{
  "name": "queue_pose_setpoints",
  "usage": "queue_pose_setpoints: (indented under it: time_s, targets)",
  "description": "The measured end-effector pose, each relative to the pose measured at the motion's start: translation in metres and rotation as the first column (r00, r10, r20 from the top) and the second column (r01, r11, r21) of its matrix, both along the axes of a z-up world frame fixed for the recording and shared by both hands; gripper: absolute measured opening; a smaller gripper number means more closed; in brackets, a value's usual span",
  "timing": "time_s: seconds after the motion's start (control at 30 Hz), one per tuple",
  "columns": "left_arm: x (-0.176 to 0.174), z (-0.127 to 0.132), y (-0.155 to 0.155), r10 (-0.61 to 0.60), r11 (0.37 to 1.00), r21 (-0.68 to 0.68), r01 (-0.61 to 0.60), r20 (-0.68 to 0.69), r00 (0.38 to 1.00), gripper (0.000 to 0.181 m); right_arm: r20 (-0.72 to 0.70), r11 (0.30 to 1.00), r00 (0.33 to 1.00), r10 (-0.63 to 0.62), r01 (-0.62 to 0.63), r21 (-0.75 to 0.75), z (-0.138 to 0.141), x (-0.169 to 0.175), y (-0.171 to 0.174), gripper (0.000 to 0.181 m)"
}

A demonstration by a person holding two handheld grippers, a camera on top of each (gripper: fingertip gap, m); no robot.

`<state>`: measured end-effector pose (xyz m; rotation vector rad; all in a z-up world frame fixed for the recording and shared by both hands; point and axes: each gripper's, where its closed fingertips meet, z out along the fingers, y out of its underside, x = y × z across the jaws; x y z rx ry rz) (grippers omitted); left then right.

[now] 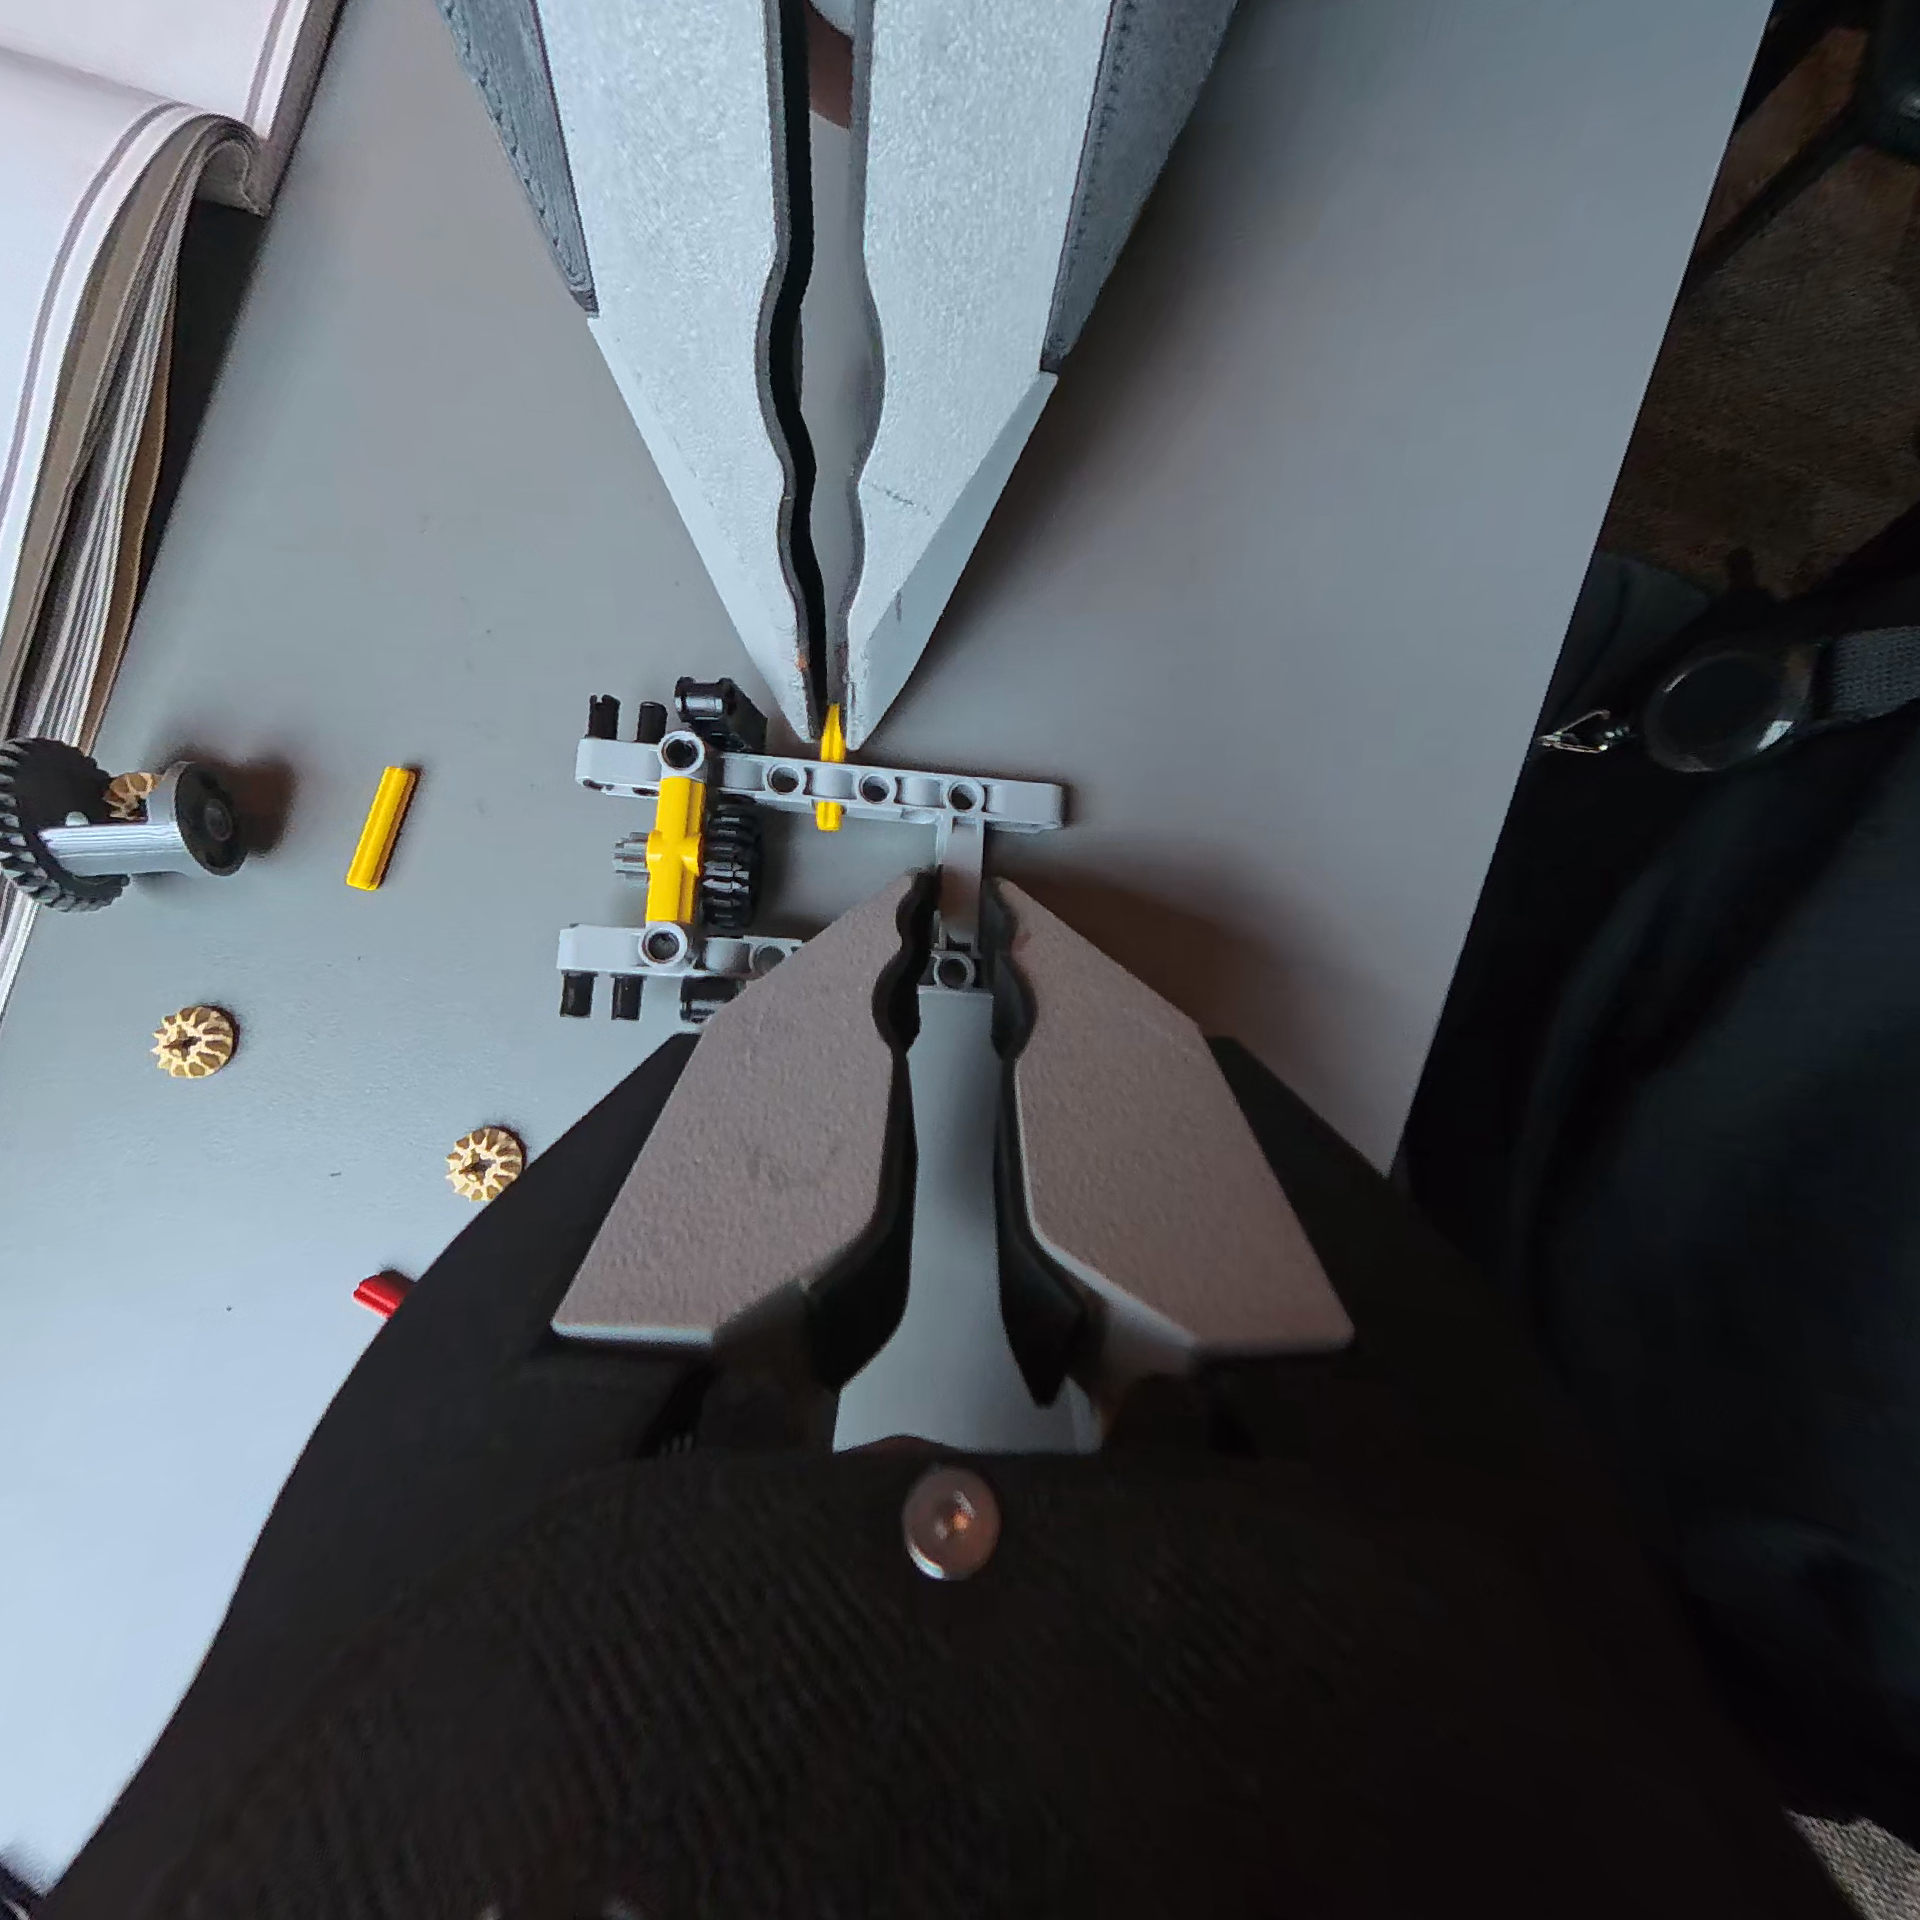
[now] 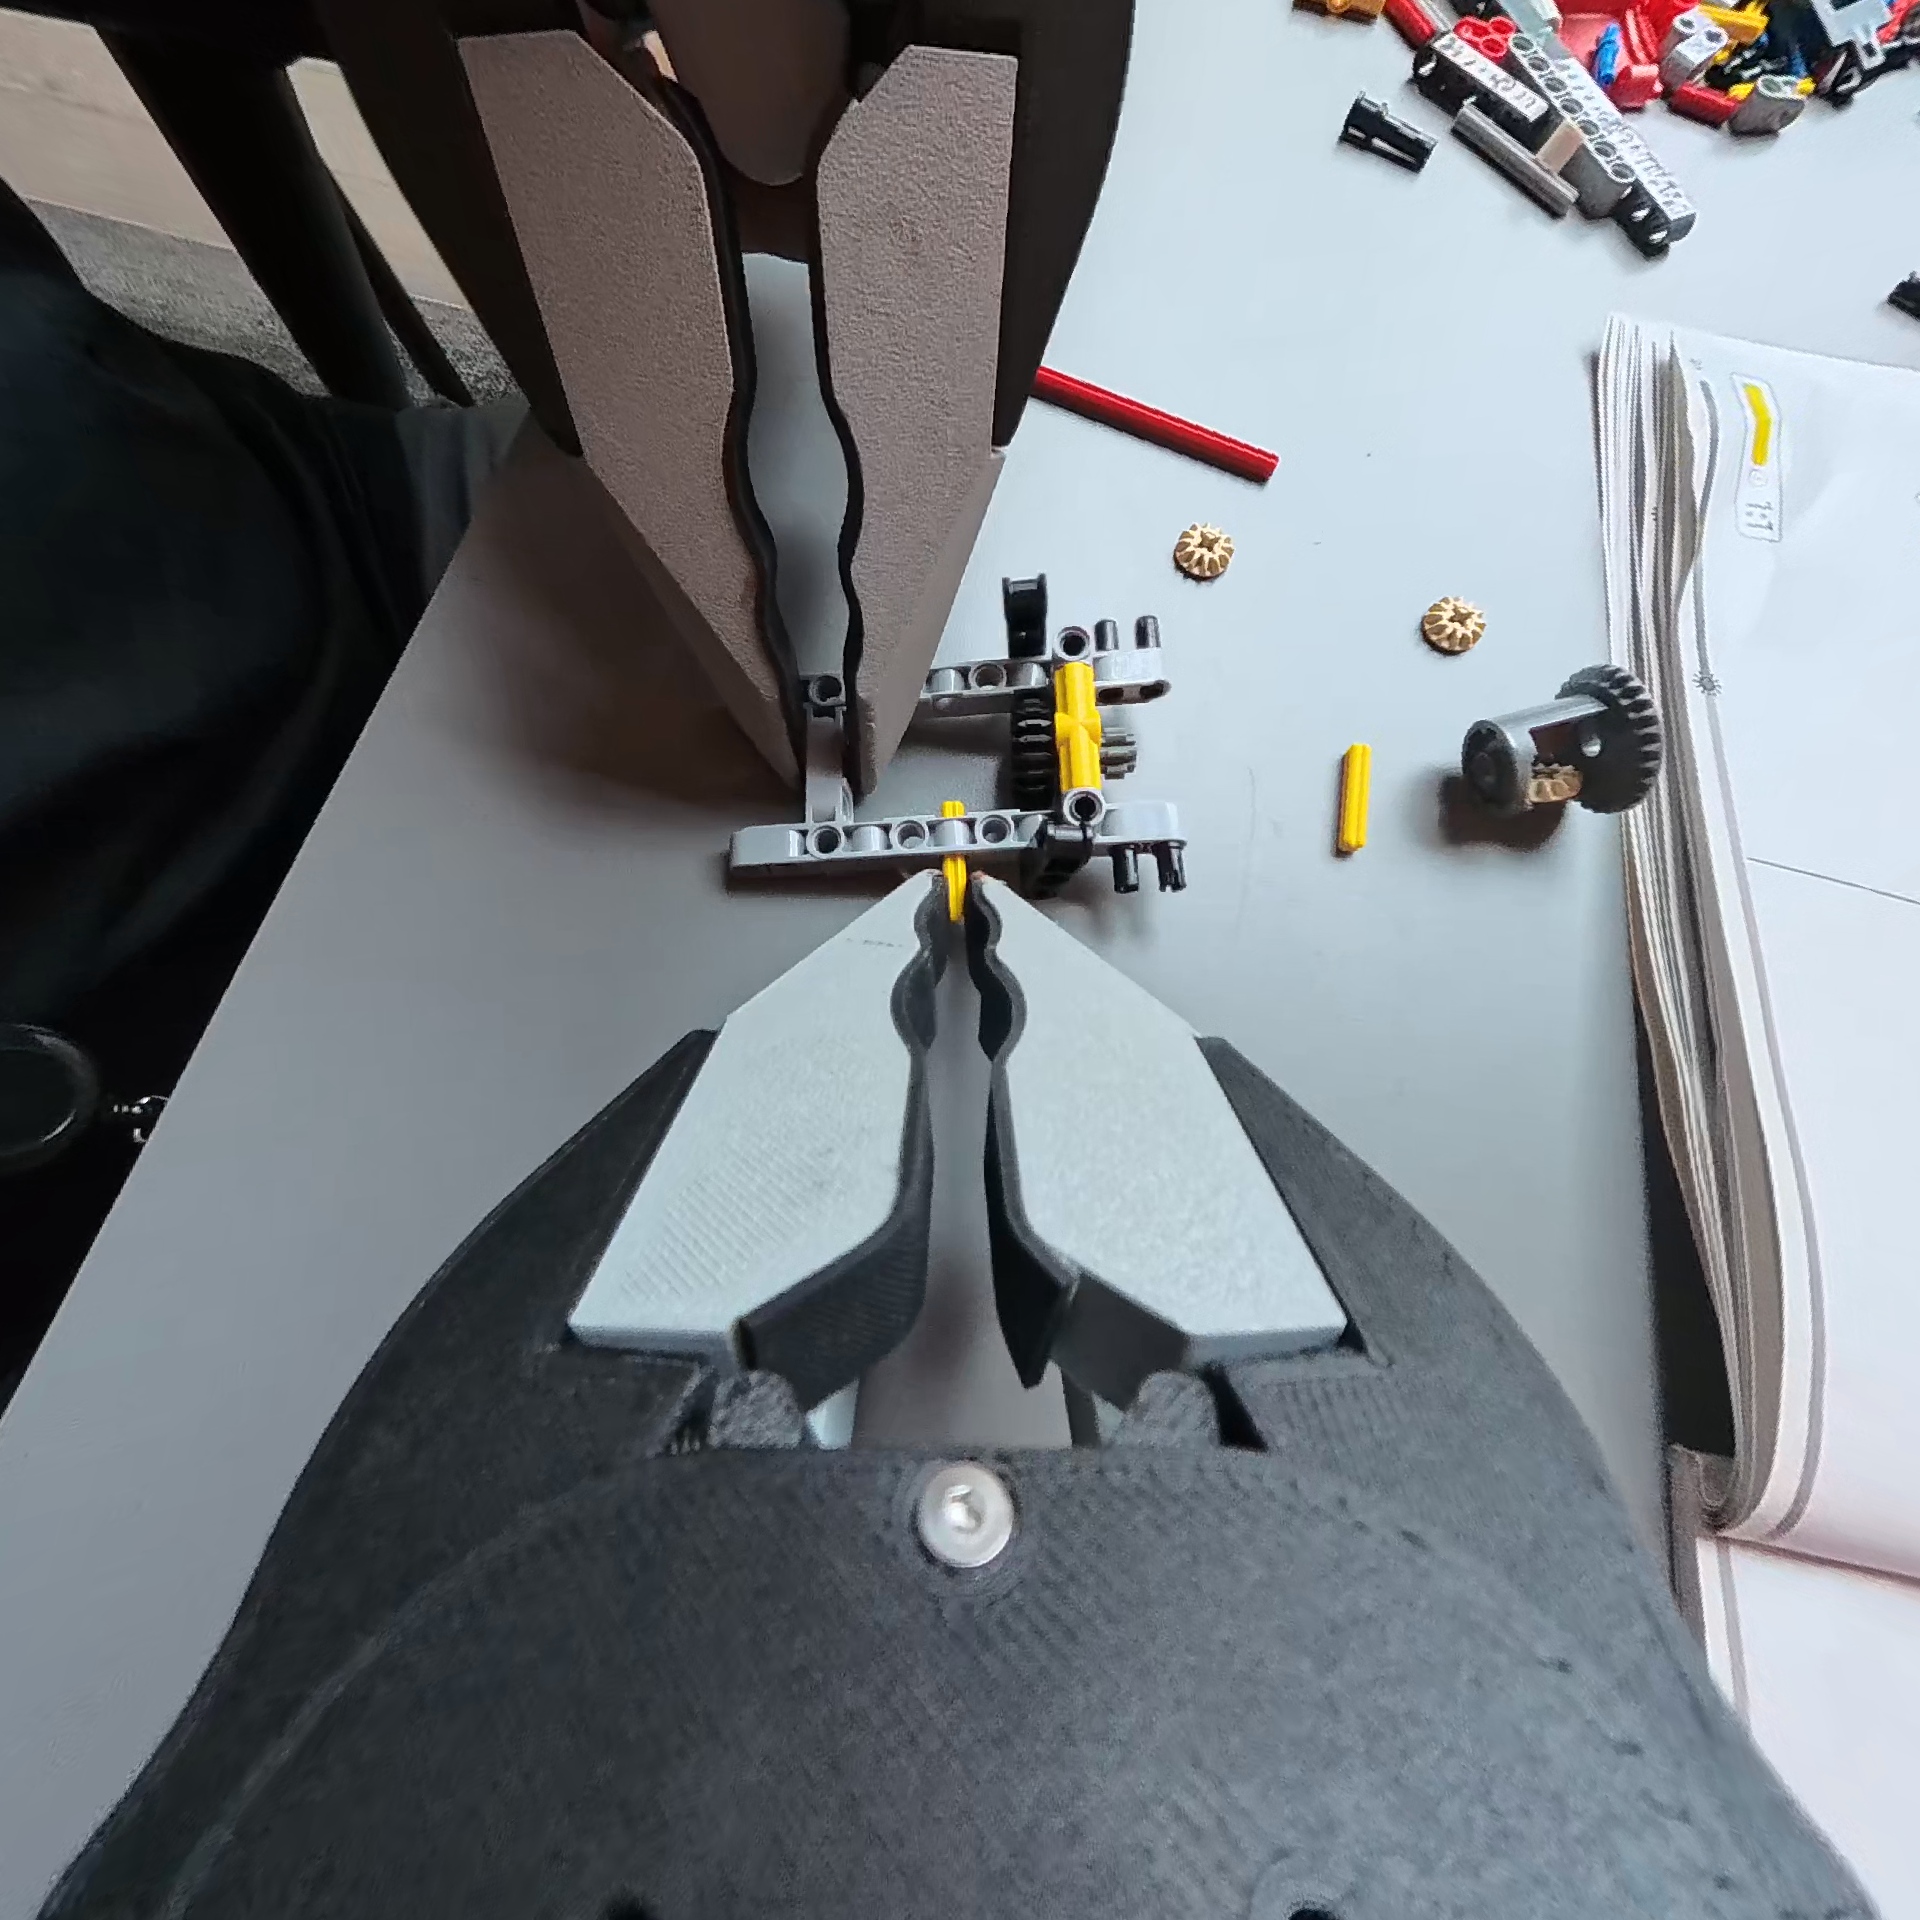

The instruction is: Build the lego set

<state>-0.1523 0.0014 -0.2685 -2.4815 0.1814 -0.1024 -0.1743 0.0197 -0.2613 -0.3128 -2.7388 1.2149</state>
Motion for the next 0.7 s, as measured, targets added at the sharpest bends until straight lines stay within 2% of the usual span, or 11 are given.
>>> queue_pose_setpoints:
  time_s: [0.17, 0.27, 0.4, 0.5, 0.7]
  targets:
    - [0.0, 0.0, -0.001, -0.001, 1.0, 0.002, 0.001, 0.002, 1.0, 0.006, -0.004, 1.0, 1.0, 0.008, -0.008, -0.005, 0.0, 0.001, 0.0, 0.0]
    - [0.0, 0.0, -0.002, 0.001, 1.0, -0.002, -0.001, 0.001, 1.0, 0.006, -0.016, 0.999, 1.0, -0.001, 0.002, 0.034, -0.006, -0.001, 0.006, 0.011]
    - [0.001, 0.0, -0.002, 0.002, 1.0, -0.001, -0.002, 0.001, 1.0, 0.008, -0.006, 1.0, 1.0, 0.013, -0.013, 0.004, -0.001, 0.001, 0.005, 0.013]
    - [0.001, 0.001, -0.002, 0.017, 1.0, -0.001, -0.017, 0.005, 1.0, 0.021, -0.004, 1.0, 1.0, 0.015, -0.015, -0.016, 0.003, 0.002, 0.01, 0.015]
    - [0.007, 0.026, -0.003, 0.012, 0.997, 0.076, -0.014, 0.017, 1.0, 0.025, 0.006, 0.996, 0.999, -0.051, 0.051, -0.079, 0.015, -0.009, 0.03, 0.014]
